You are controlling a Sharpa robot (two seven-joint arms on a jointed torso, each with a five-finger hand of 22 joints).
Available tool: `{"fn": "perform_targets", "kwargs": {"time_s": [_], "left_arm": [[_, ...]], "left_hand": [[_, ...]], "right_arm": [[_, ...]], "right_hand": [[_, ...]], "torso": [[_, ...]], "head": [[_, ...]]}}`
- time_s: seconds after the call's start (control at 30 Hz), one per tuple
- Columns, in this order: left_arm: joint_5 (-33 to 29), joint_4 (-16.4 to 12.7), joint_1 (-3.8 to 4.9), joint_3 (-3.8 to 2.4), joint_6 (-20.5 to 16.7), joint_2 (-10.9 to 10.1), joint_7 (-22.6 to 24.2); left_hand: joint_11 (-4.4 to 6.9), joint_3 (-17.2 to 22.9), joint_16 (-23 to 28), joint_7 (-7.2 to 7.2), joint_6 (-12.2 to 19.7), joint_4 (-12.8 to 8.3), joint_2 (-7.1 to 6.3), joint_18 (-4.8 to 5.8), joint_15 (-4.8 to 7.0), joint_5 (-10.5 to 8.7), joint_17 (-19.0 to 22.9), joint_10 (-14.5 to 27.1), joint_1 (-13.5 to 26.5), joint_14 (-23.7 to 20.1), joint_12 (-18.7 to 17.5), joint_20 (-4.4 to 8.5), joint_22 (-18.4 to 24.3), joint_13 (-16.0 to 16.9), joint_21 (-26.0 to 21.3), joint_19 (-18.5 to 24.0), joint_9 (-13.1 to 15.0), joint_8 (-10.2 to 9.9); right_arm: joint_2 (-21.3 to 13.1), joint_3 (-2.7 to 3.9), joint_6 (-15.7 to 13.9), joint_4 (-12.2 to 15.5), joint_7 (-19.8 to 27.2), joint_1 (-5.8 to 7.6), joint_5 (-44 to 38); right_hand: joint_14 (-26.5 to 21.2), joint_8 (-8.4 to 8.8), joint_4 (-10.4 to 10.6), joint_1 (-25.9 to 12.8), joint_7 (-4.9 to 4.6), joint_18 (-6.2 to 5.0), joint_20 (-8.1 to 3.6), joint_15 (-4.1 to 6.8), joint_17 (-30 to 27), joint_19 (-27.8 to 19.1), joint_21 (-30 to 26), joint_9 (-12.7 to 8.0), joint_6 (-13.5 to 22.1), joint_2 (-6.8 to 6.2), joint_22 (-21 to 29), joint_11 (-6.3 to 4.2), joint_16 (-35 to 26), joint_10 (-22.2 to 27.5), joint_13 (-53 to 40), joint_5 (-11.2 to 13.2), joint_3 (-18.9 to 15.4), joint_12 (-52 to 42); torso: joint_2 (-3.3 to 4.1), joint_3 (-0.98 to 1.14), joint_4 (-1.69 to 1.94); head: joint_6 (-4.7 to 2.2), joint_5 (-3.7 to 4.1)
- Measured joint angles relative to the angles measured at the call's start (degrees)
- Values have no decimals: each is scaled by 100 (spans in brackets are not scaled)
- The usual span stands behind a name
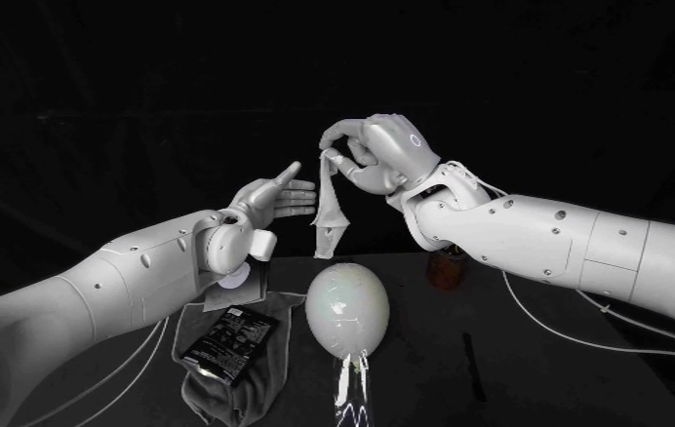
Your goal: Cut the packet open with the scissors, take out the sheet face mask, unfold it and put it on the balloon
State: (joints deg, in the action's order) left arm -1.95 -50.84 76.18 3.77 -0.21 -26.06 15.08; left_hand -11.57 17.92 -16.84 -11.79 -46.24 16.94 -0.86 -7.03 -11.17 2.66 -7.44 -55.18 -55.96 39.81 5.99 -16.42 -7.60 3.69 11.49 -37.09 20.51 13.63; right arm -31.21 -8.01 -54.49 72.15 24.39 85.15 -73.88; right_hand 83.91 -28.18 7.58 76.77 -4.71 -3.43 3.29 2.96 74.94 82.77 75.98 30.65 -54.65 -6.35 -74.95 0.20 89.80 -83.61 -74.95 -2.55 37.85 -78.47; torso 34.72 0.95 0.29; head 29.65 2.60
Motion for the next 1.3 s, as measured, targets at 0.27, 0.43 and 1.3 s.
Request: {"fn": "perform_targets", "kwargs": {"time_s": [0.27,0.43,1.3], "left_arm": [[-246,110,3,-10,1020,260,-414],[-368,84,3,-12,1803,323,-728],[-945,37,3,-14,3765,54,-1479]], "left_hand": [[31,-517,-13,-9,-58,3,346,0,84,0,-26,-200,777,356,0,-17,142,21,-139,-166,8,123],[125,-742,-193,-61,-190,14,453,0,210,0,-148,-414,930,827,40,-7,189,34,-162,-318,36,181],[583,-1493,-645,276,-1078,-9,1301,-321,758,0,-814,-1732,1334,2316,330,215,199,257,108,-1725,303,631]], "right_arm": [[-12,6,-5,243,135,1,137],[-47,8,-8,344,182,4,188],[-598,7,-15,929,233,11,334]], "right_hand": [[0,0,0,0,12,0,0,0,-4,-1,0,-17,-13,0,2,0,-3,0,0,3,0,0],[0,0,0,0,12,0,1,0,-4,-1,0,-17,-12,-1,5,0,-4,0,2,4,0,0],[0,0,-1,-1,17,0,1,0,0,-2,-1,-17,7,-1,0,0,-1,1,0,13,0,1]], "torso": [[1,-1,-2],[1,-1,-2],[-6,-1,10]], "head": [[6,-5],[18,4],[103,16]]}}
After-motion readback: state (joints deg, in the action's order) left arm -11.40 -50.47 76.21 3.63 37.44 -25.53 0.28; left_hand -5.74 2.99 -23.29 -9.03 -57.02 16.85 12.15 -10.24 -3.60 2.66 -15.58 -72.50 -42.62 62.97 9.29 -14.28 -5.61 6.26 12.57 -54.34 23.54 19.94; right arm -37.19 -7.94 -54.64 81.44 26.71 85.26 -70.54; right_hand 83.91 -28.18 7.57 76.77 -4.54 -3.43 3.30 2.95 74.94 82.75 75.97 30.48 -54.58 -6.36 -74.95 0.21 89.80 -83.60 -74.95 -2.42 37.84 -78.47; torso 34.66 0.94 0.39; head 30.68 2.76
